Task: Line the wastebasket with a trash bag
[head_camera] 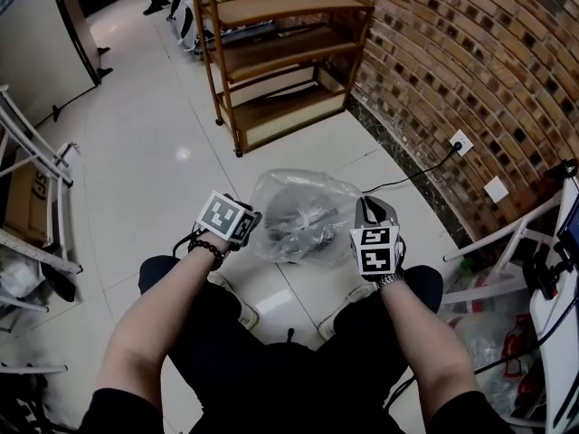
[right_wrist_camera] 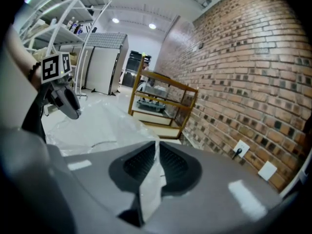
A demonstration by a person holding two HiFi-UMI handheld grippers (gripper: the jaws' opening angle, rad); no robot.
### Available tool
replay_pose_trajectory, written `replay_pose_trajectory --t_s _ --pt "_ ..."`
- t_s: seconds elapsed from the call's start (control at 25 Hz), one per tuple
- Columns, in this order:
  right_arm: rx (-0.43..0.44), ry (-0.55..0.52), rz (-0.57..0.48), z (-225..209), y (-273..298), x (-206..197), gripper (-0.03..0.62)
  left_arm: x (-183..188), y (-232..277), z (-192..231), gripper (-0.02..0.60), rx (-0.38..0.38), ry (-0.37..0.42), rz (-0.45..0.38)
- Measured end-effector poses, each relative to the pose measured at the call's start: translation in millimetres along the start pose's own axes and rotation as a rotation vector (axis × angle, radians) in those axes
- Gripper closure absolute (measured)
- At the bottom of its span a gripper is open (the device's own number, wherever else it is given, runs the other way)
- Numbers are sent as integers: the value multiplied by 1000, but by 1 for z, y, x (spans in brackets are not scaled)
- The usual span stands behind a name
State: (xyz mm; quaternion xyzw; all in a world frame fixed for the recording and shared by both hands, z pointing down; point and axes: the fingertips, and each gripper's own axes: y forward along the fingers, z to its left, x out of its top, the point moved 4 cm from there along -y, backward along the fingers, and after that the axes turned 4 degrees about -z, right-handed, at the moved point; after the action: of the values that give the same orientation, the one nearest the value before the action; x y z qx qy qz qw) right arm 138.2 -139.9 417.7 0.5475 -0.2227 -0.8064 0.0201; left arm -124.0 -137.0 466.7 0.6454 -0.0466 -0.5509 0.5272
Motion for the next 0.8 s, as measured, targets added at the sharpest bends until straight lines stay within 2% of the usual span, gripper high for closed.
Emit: replay_pose_trajectory --t_s 0.08,0.16,0.36,0.8 --pt "39 26 77 6 9 -20 488 -8 12 5 453 3 -14 35" --pt "64 48 132 10 16 -36 450 -12 20 9 429 13 -22 57" --pt "96 48 177 15 25 -54 448 -18 30 16 420 20 -24 94" --pt "180 51 234 30 47 -64 450 -24 51 25 420 25 -50 162"
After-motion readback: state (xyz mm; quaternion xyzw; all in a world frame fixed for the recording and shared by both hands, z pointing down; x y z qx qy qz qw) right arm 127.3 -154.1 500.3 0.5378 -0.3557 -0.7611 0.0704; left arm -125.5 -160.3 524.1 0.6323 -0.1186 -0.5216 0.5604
